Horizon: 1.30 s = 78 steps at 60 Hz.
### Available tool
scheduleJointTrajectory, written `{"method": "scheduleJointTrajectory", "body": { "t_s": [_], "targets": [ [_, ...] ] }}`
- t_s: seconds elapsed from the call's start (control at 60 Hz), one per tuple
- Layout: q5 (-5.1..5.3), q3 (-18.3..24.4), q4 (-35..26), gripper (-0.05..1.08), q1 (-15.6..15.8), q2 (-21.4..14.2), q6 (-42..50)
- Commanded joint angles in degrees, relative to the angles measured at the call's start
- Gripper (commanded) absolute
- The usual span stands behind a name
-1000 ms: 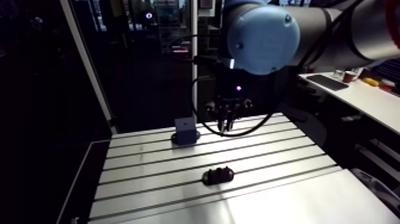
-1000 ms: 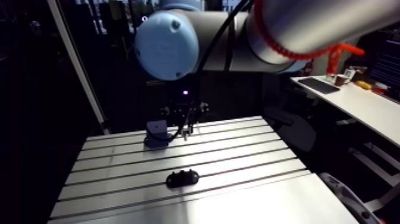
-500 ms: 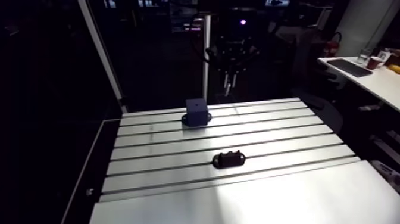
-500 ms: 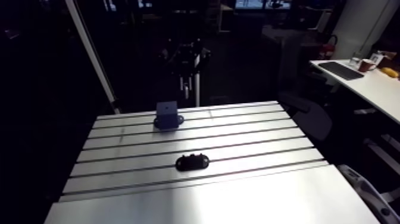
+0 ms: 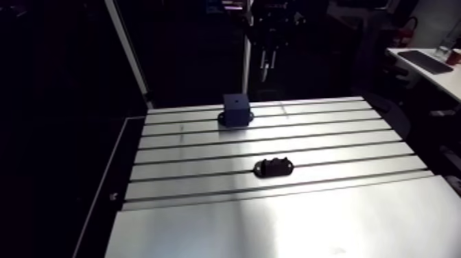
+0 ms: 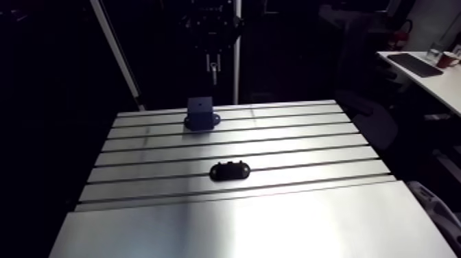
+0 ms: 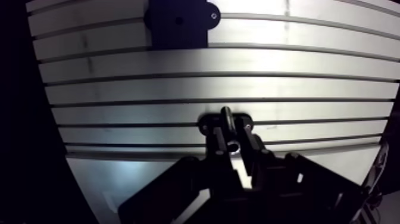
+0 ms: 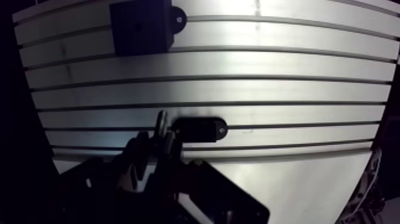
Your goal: Pick up the M10 bolt and insert it into the hole until fully seated.
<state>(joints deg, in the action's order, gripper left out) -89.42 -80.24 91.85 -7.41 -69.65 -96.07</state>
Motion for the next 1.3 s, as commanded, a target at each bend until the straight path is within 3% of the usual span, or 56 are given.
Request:
{"method": "scheduleJointTrajectory", "body": {
  "t_s": [0.017, 0.533, 1.3],
  "targets": [
    [0.25, 3.6, -1.5, 1.08, 1.3, 3.6, 1.2],
    [0.17, 9.8, -1.4, 1.08, 3.4, 10.8, 1.5],
    [-0.44, 13.6, -1.5, 1.08, 4.7, 15.1, 1.5]
  ]
}}
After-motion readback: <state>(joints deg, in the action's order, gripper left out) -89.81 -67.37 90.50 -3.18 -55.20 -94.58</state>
